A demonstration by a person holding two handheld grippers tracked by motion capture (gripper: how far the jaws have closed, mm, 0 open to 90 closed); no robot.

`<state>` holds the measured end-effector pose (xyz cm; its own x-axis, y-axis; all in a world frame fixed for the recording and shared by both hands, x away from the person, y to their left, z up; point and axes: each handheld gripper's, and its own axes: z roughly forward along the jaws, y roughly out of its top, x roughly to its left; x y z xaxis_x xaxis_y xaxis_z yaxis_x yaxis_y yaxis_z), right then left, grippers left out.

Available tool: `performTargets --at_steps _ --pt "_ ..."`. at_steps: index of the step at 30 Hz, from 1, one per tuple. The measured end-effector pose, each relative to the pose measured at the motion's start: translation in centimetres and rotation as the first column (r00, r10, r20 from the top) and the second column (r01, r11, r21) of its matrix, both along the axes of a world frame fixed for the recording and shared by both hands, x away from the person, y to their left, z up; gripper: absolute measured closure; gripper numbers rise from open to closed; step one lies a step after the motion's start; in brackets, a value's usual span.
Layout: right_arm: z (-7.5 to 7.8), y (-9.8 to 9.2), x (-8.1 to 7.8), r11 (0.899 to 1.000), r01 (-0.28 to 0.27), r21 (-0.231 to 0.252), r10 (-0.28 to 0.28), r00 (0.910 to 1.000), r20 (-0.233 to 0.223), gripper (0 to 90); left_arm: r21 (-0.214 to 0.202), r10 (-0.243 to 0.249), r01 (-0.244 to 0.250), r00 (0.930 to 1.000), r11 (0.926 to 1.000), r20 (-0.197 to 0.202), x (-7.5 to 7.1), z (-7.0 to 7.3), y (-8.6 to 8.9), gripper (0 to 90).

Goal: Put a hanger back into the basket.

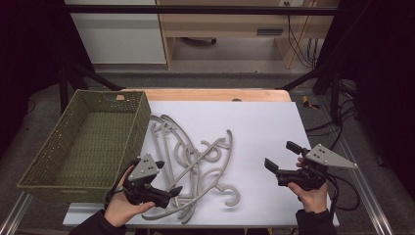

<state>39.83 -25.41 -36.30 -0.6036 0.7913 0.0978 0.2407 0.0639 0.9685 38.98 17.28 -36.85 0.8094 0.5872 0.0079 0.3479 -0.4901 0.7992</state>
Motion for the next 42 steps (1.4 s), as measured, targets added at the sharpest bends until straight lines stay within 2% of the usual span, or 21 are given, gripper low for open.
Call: performTargets --at_steps 5,7,11,15,16,17,18,20,22,23,24,26,27,30,36,42 --pt "0.0 0.1 0.0 1.0 -0.006 -0.003 0.006 0.9999 -0.009 3.9 0.027 -0.023 0.024 0.9994 0.9993 -0.025 0.0 -0.5 -1.0 9.3" --pt "-0.1 0.3 0.1 1.0 -0.006 -0.002 0.006 0.9999 -0.012 3.9 0.063 -0.044 0.047 0.998 0.9969 -0.046 -0.1 -0.9 -1.7 12.2" --pt "-0.1 0.4 0.1 1.0 -0.013 -0.012 0.012 0.9998 -0.014 3.8 0.097 -0.068 0.075 0.9951 0.9924 -0.071 -0.1 -1.4 -2.3 15.5" --pt "-0.2 0.4 0.1 1.0 -0.017 -0.014 0.017 0.9997 -0.017 3.8 0.154 -0.104 0.12 0.9885 0.9807 -0.11 -0.2 -2.0 -2.9 21.1" --pt "-0.2 0.4 0.1 1.0 -0.018 -0.015 0.018 0.9997 -0.016 3.8 0.175 -0.115 0.135 0.9864 0.9754 -0.117 -0.2 -2.2 -3.1 22.4" --pt "-0.2 0.4 0.1 1.0 -0.018 -0.014 0.018 0.9997 -0.018 3.8 0.21 -0.126 0.151 0.9837 0.9659 -0.128 -0.2 -2.4 -3.4 23.9" --pt "-0.2 0.4 0.1 1.0 -0.018 -0.014 0.018 0.9997 -0.018 3.8 0.21 -0.126 0.151 0.9837 0.9659 -0.128 -0.2 -2.4 -3.4 25.1" --pt "-0.2 0.4 0.2 1.0 -0.02 -0.014 0.019 0.9996 -0.019 3.8 0.224 -0.133 0.163 0.9811 0.9609 -0.14 -0.3 -2.7 -3.7 26.3" --pt "-0.2 0.4 0.2 1.0 -0.022 -0.013 0.022 0.9996 -0.02 3.8 0.246 -0.144 0.178 0.9784 0.9527 -0.148 -0.3 -2.9 -3.8 31.1" --pt "-0.2 0.4 0.2 1.0 -0.023 -0.013 0.023 0.9995 -0.02 3.8 0.263 -0.152 0.191 0.9754 0.9458 -0.16 -0.3 -3.1 -4.0 32.7" --pt "-0.2 0.4 0.2 1.0 -0.023 -0.013 0.023 0.9995 -0.02 3.8 0.263 -0.152 0.191 0.9754 0.9458 -0.16 -0.3 -3.1 -4.0 34.1" --pt "-0.2 0.5 0.2 1.0 -0.021 -0.017 0.021 0.9995 -0.025 3.8 0.293 -0.163 0.21 0.9706 0.9329 -0.178 -0.2 -3.5 -4.3 36.3" --pt "-0.2 0.5 0.2 1.0 -0.021 -0.017 0.021 0.9994 -0.026 3.8 0.293 -0.163 0.21 0.9706 0.9329 -0.178 -0.2 -3.5 -4.3 38.0" --pt "-0.3 0.5 0.2 1.0 -0.024 -0.019 0.023 0.9993 -0.029 3.8 0.308 -0.181 0.236 0.9638 0.9217 -0.196 -0.2 -3.7 -4.5 44.4" --pt "-0.4 0.7 0.3 0.999 -0.029 -0.023 0.028 0.9991 -0.032 3.8 0.321 -0.188 0.25 0.959 0.9136 -0.212 0.0 -4.1 -4.8 54.5" --pt "-0.4 0.7 0.3 0.999 -0.027 -0.027 0.026 0.999 -0.036 3.8 0.33 -0.185 0.259 0.9534 0.9077 -0.238 0.1 -4.9 -5.2 58.7"
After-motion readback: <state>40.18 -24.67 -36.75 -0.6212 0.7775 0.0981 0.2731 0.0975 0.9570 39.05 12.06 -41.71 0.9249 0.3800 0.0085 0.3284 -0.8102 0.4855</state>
